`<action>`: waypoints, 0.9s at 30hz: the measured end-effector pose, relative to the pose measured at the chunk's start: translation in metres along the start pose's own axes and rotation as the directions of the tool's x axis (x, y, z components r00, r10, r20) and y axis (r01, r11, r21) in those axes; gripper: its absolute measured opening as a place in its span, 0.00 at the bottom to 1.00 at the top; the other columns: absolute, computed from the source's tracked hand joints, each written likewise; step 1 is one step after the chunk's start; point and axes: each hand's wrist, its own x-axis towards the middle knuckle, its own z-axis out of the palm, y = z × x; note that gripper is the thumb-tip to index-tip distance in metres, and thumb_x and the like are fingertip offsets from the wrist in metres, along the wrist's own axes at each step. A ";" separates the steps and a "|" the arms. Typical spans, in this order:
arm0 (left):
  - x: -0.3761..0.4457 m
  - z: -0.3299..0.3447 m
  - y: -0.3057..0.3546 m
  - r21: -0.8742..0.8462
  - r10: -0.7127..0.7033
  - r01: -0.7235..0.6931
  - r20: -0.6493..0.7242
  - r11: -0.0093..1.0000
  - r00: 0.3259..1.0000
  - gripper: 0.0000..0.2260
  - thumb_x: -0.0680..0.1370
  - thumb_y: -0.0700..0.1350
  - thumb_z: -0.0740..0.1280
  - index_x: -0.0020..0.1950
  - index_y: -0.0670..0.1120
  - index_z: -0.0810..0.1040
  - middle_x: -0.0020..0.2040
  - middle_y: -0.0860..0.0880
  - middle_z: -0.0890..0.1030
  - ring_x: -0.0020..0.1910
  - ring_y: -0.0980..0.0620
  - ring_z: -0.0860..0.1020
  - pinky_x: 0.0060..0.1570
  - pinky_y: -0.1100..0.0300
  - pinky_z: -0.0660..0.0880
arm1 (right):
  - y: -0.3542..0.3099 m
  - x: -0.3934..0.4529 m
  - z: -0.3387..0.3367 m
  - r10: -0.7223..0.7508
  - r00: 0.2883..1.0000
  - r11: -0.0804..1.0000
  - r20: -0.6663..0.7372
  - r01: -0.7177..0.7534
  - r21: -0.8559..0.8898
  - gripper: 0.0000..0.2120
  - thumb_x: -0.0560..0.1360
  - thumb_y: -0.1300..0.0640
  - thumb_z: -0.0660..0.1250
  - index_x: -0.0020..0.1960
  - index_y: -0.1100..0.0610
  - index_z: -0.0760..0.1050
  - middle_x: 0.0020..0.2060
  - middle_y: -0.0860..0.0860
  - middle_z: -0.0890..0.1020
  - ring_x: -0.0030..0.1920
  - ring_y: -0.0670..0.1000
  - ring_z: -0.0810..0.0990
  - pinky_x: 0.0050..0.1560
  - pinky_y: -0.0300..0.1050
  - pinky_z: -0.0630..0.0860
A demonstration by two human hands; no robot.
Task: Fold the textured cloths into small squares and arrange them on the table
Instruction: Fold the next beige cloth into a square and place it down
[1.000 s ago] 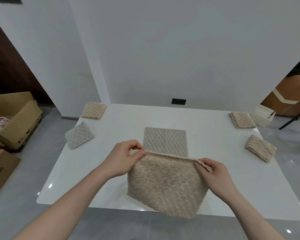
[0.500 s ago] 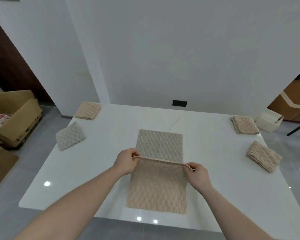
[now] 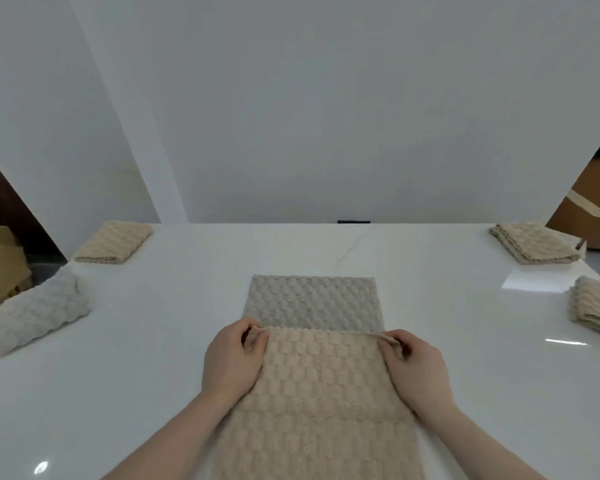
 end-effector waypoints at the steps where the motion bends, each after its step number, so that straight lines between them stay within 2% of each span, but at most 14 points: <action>1: 0.000 0.005 -0.005 -0.009 0.013 -0.013 -0.037 1.000 0.999 0.06 0.77 0.54 0.70 0.42 0.56 0.78 0.38 0.61 0.81 0.39 0.62 0.79 0.41 0.58 0.76 | 0.005 -0.001 0.006 -0.025 0.998 0.999 -0.050 0.024 -0.021 0.04 0.77 0.47 0.69 0.43 0.40 0.81 0.38 0.34 0.83 0.42 0.38 0.81 0.45 0.40 0.76; 5: -0.001 0.009 -0.018 -0.160 0.004 -0.020 -0.104 0.987 0.995 0.02 0.77 0.53 0.71 0.45 0.57 0.82 0.41 0.62 0.83 0.41 0.63 0.80 0.42 0.64 0.74 | 0.017 -0.002 0.013 -0.107 0.990 0.994 -0.095 0.107 -0.003 0.04 0.76 0.46 0.69 0.43 0.41 0.82 0.38 0.33 0.83 0.42 0.36 0.80 0.43 0.37 0.73; 10: 0.001 0.015 -0.026 -0.116 0.065 -0.081 -0.132 0.990 0.989 0.03 0.78 0.52 0.70 0.45 0.56 0.82 0.41 0.59 0.83 0.44 0.61 0.80 0.44 0.61 0.73 | 0.022 -0.001 0.016 -0.138 0.984 0.990 -0.113 0.142 0.023 0.06 0.77 0.47 0.68 0.44 0.43 0.83 0.39 0.38 0.85 0.44 0.39 0.81 0.47 0.44 0.75; 13: -0.003 0.014 -0.025 -0.101 0.055 -0.072 -0.164 0.992 0.985 0.05 0.78 0.51 0.68 0.45 0.53 0.81 0.40 0.57 0.82 0.43 0.54 0.79 0.45 0.58 0.74 | 0.026 -0.001 0.016 -0.152 0.978 0.986 -0.141 0.159 0.044 0.08 0.77 0.48 0.68 0.43 0.46 0.84 0.38 0.42 0.85 0.44 0.45 0.82 0.46 0.44 0.75; 16: -0.014 0.011 -0.015 -0.016 0.067 -0.071 -0.163 0.997 0.984 0.05 0.79 0.50 0.67 0.46 0.52 0.81 0.37 0.57 0.80 0.42 0.52 0.78 0.43 0.58 0.72 | 0.028 -0.003 0.016 -0.136 0.975 0.987 -0.175 0.148 0.059 0.08 0.77 0.49 0.67 0.42 0.47 0.83 0.37 0.43 0.84 0.43 0.48 0.82 0.44 0.45 0.74; 22: -0.020 0.010 -0.010 0.038 0.110 -0.104 -0.186 0.994 0.976 0.07 0.79 0.48 0.66 0.41 0.52 0.78 0.35 0.56 0.80 0.37 0.59 0.76 0.36 0.61 0.69 | 0.028 -0.006 0.015 -0.176 0.964 0.978 -0.199 0.193 0.072 0.09 0.77 0.52 0.68 0.39 0.48 0.81 0.35 0.43 0.83 0.40 0.44 0.81 0.40 0.43 0.72; 27: -0.011 0.014 -0.015 0.016 0.116 -0.116 -0.197 0.993 0.973 0.07 0.78 0.48 0.66 0.41 0.52 0.79 0.36 0.57 0.80 0.39 0.57 0.77 0.37 0.60 0.69 | 0.030 0.000 0.018 -0.212 0.949 0.971 -0.233 0.231 0.057 0.10 0.77 0.53 0.69 0.37 0.49 0.81 0.32 0.43 0.82 0.36 0.42 0.79 0.37 0.39 0.70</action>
